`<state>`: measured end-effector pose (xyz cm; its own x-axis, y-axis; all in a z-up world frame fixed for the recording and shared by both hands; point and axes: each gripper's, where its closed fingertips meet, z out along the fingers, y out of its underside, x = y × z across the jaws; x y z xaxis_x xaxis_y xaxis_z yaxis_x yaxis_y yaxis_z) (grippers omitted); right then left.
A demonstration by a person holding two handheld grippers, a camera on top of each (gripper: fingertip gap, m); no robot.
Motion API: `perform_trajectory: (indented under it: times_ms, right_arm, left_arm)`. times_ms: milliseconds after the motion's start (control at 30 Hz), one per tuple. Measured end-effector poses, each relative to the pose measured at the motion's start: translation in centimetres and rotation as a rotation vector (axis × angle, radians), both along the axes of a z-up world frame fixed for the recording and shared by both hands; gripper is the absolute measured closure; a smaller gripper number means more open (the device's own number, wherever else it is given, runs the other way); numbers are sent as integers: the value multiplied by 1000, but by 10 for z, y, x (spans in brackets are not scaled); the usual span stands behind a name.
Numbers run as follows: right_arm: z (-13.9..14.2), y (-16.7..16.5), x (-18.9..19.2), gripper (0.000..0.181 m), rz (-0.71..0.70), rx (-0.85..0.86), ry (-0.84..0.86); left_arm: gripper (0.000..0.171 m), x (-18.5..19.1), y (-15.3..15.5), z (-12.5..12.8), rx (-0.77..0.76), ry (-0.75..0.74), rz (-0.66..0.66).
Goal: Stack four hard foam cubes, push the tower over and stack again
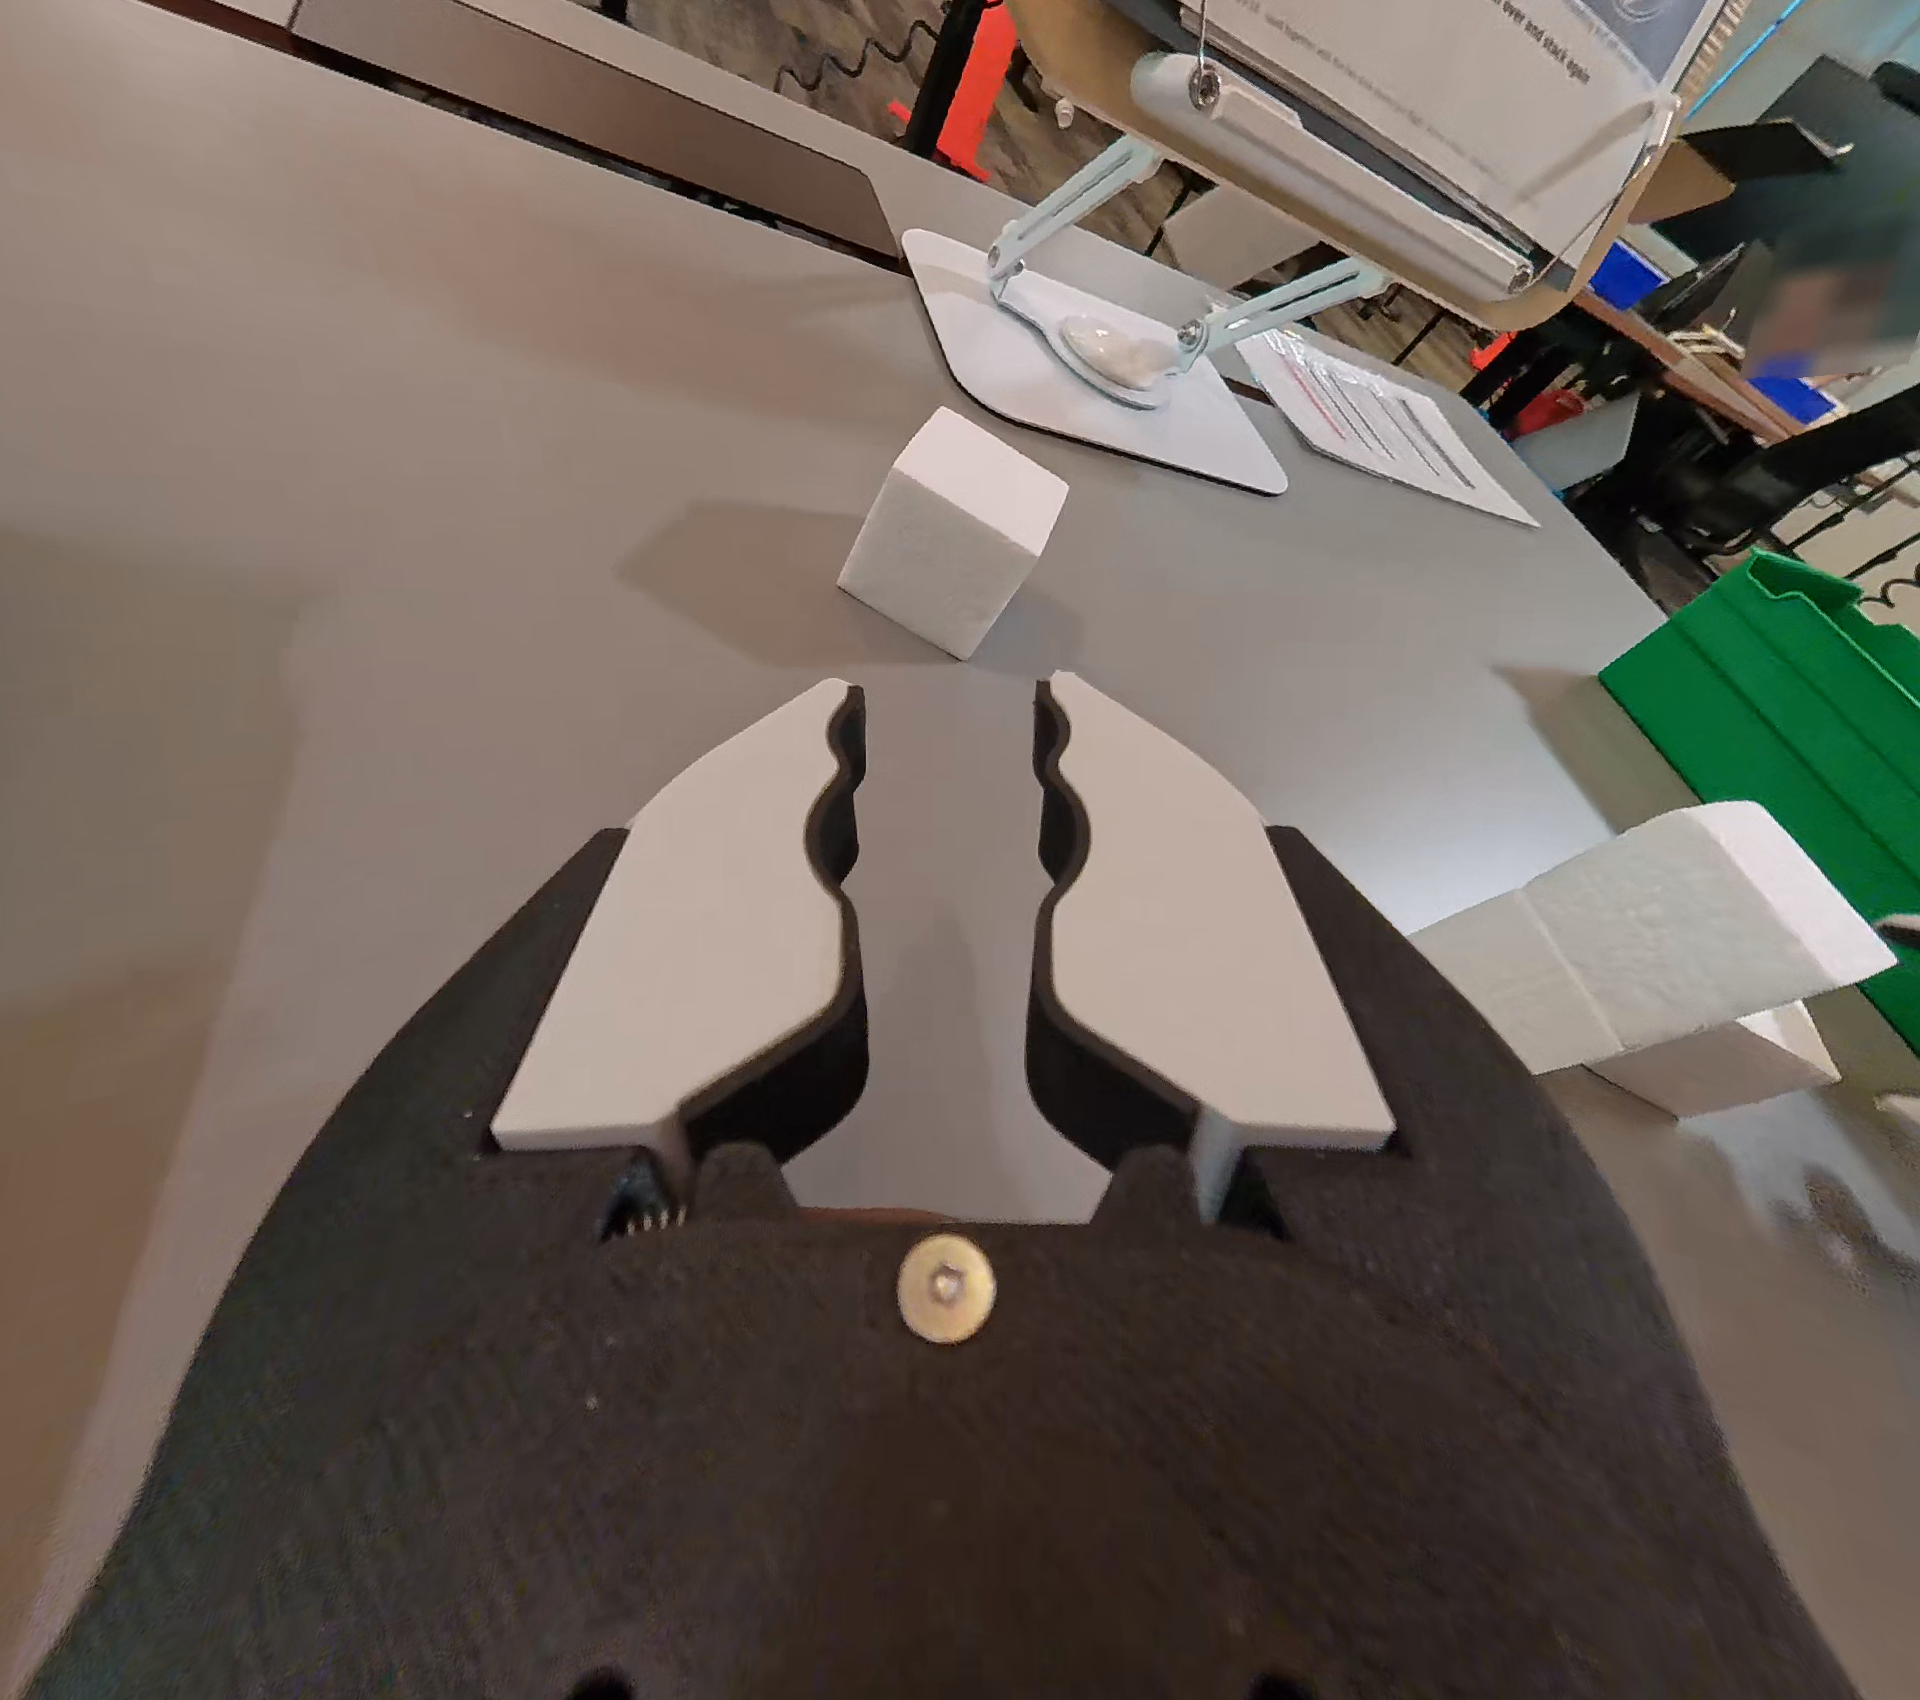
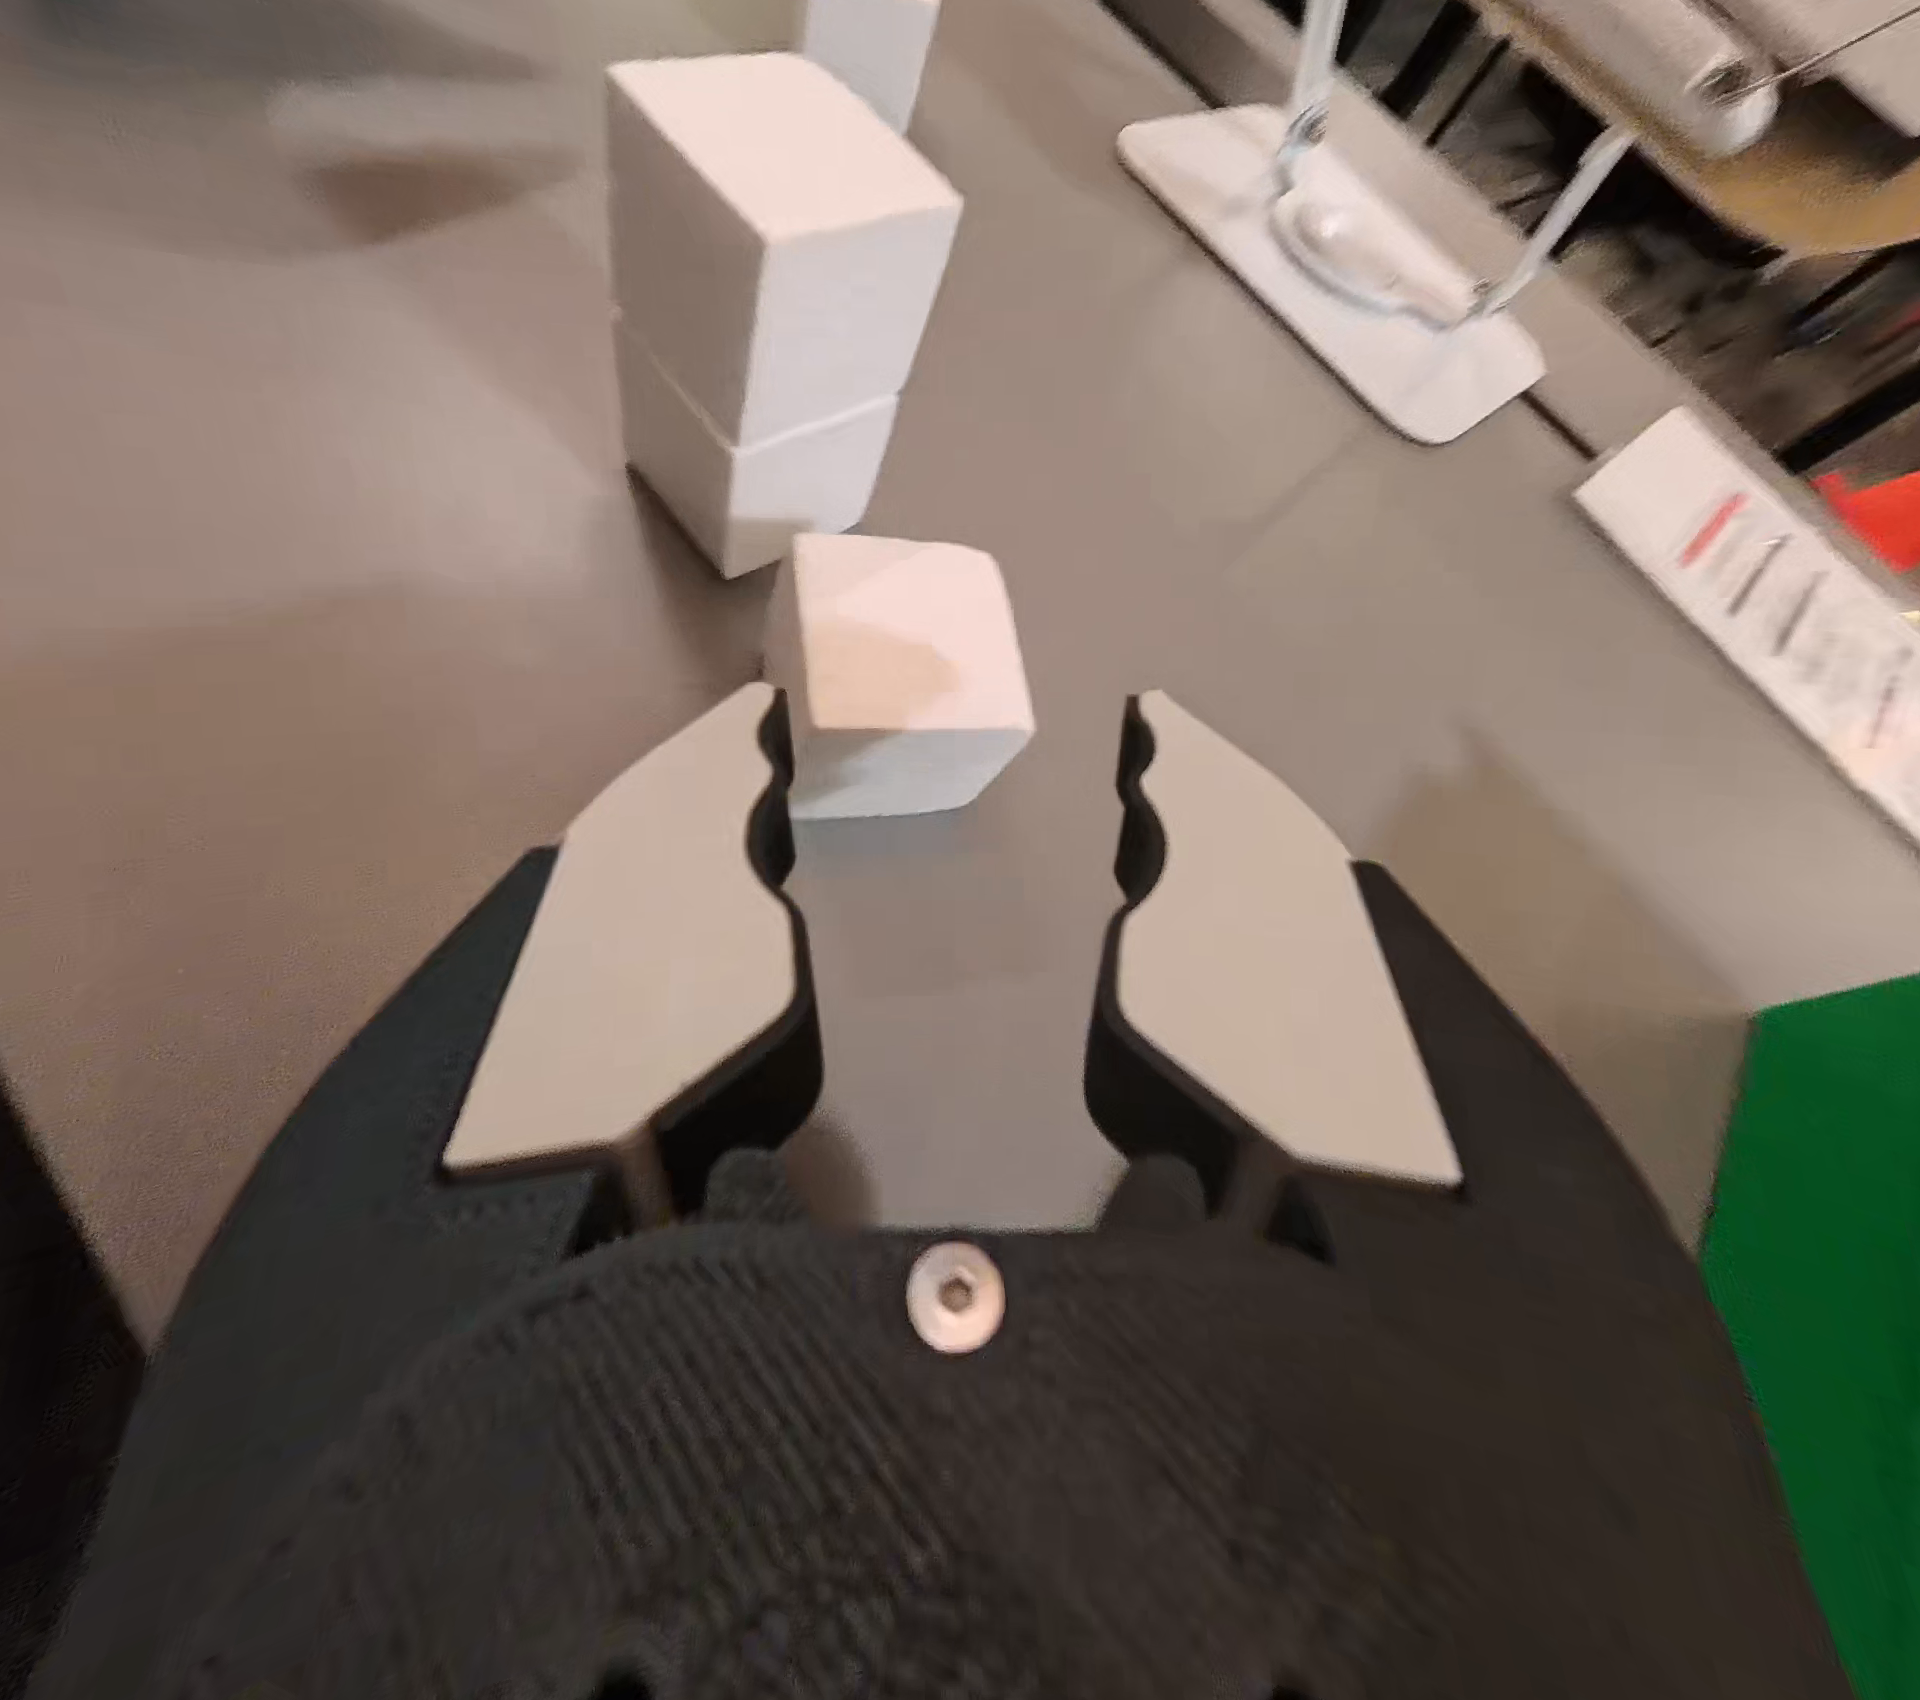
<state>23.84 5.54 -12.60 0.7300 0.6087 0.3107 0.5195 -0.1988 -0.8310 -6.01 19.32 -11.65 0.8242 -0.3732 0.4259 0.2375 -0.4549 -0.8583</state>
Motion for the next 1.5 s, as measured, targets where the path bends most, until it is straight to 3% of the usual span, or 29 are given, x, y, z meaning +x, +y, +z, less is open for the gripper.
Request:
perform_trajectory:
  times_ms: [233, 433, 567, 733, 900, 1033, 1167, 1300, 1500]
  right_arm:
    - [-27, 4, -8, 104, -43, -154, 74]
    - [-47, 12, -7, 123, -66, -209, -1]
    - [-19, 19, 6, 124, -103, -82, 4]
    - [28, 27, 33, 125, -147, 70, 184]
    - [90, 34, -4, 125, 121, 157, 325]
    - [122, 31, -65, 125, 481, -12, 384]
    - [99, 37, -86, 125, 563, -54, 203]
    - [69, 34, -80, 125, 570, -127, 158]
    - [76, 42, -76, 126, 576, -115, 193]
  left_arm:
    - [140, 4, -2, 0, 8, 18, -15]
    - [140, 7, -3, -2, 1, 18, -28]
    - [139, 12, -4, -4, -13, 15, -47]
    - [139, 13, -6, -4, -10, 27, -51]
    - [139, 18, -10, -5, -13, 26, -75]
    - [139, 24, -14, -5, -4, 49, -96]
    - [140, 28, -13, -9, -2, 79, -109]
    - [139, 34, -16, -12, -27, 60, -134]
    - [139, 27, -27, -10, 5, 107, -142]
